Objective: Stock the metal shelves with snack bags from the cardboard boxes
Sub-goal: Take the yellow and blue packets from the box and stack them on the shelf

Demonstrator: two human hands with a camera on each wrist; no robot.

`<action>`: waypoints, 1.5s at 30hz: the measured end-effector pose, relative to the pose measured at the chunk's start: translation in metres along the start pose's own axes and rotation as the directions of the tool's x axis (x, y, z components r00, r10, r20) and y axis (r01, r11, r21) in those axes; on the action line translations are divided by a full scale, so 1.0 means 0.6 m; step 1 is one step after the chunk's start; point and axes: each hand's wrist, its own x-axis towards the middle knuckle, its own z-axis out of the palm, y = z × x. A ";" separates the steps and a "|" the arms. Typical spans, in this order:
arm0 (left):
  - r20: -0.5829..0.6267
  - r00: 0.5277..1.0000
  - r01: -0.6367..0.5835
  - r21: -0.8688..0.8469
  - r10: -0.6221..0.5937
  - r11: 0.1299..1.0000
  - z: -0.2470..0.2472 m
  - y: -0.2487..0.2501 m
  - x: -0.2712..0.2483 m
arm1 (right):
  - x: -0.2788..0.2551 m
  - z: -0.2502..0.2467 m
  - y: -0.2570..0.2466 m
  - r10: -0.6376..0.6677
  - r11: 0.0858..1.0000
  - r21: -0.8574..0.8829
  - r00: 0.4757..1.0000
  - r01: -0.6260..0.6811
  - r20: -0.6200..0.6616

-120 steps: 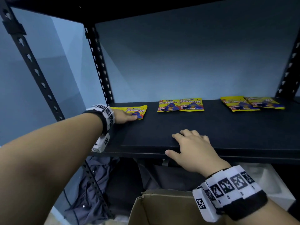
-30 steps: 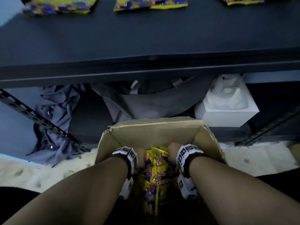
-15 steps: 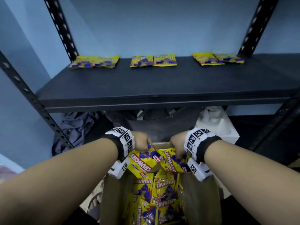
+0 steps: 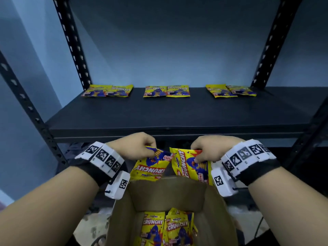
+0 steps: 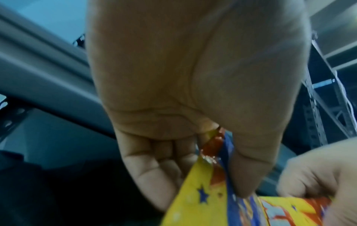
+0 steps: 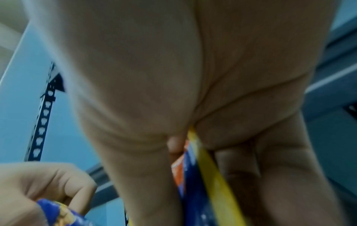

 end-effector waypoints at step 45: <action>-0.522 0.845 0.018 0.251 0.120 0.968 -0.078 -0.042 -0.018 | -0.004 -0.023 -0.004 0.264 0.958 0.262 0.721 -0.117 -0.641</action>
